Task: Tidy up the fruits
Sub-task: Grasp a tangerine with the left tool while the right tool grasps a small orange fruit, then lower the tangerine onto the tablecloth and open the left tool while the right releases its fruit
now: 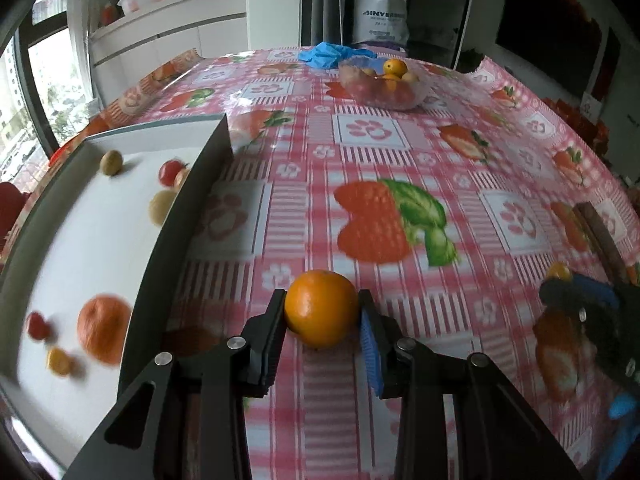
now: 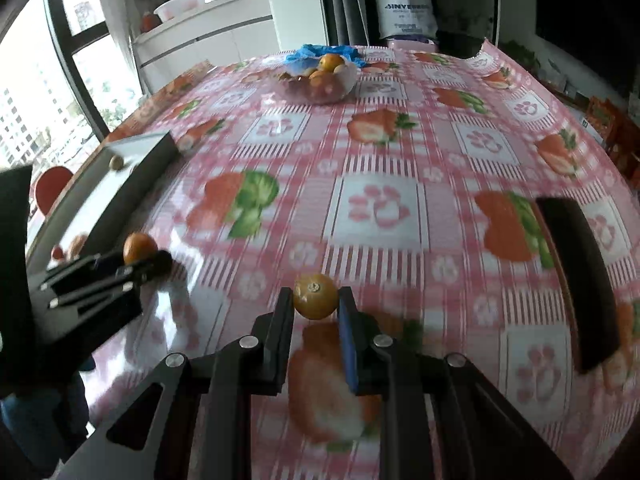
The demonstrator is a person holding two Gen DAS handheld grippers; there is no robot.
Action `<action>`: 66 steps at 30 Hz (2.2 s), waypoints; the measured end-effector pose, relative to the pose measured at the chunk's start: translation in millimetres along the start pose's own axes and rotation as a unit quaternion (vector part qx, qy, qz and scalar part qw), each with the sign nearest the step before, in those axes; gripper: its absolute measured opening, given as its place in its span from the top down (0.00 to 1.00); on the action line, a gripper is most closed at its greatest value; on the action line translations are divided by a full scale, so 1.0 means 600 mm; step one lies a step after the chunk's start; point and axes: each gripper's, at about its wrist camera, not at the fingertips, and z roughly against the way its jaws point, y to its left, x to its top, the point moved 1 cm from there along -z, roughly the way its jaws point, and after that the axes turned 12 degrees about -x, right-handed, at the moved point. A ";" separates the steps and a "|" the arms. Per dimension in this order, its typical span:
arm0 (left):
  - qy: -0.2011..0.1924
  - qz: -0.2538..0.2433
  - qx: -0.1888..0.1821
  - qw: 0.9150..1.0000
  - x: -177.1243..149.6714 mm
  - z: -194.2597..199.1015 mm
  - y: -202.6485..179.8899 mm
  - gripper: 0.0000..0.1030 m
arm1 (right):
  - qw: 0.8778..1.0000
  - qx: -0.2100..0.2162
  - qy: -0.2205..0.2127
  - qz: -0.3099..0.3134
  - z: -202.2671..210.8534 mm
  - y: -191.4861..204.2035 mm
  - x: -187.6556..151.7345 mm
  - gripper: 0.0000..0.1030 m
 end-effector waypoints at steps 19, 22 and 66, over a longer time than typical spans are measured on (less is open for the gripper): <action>0.003 -0.006 0.019 1.000 -0.024 0.017 -0.010 0.65 | 1.000 -0.008 0.004 -0.003 0.003 0.006 -0.040 0.77; 0.002 -0.006 0.018 1.000 -0.025 0.016 -0.011 0.65 | 1.000 -0.008 0.000 -0.003 0.005 0.005 -0.040 0.77; -0.001 -0.024 -0.002 1.000 -0.019 -0.012 -0.023 0.00 | 0.997 -0.062 -0.031 0.028 -0.030 -0.005 -0.036 0.00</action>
